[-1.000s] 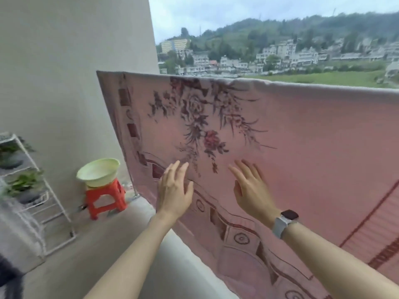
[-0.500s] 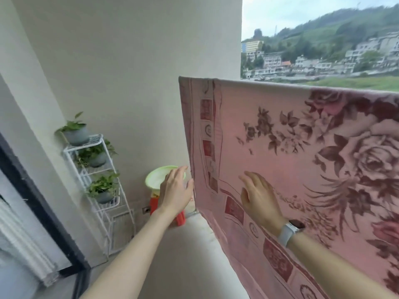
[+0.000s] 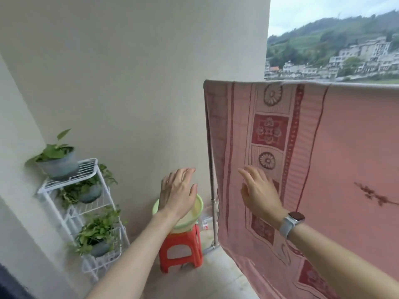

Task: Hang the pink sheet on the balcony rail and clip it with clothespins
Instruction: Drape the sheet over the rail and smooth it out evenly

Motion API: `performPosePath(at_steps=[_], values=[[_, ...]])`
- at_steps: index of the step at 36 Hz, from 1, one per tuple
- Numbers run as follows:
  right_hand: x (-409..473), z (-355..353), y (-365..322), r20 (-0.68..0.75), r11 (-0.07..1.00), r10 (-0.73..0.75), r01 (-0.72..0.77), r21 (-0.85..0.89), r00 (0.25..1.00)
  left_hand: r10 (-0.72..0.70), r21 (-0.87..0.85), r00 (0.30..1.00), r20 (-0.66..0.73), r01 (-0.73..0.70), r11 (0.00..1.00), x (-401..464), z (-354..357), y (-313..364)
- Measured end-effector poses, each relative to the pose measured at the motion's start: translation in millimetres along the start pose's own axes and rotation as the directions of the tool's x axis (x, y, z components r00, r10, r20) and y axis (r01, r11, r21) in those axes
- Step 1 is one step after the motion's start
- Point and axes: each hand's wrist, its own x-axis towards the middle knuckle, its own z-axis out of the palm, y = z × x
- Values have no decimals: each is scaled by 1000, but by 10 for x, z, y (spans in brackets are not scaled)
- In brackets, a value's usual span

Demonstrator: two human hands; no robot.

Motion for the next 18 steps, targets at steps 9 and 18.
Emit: performPosePath(at_steps=[9,18], values=[[1124,834,-148,-9,990,75,-76,-120,997,108,-79,988,106,-100,992,1262,755,-1143],[2143,1544,192,-121,973,173,-188,-130,977,50,-585,969,243,105,804,2464,1684,-1230]])
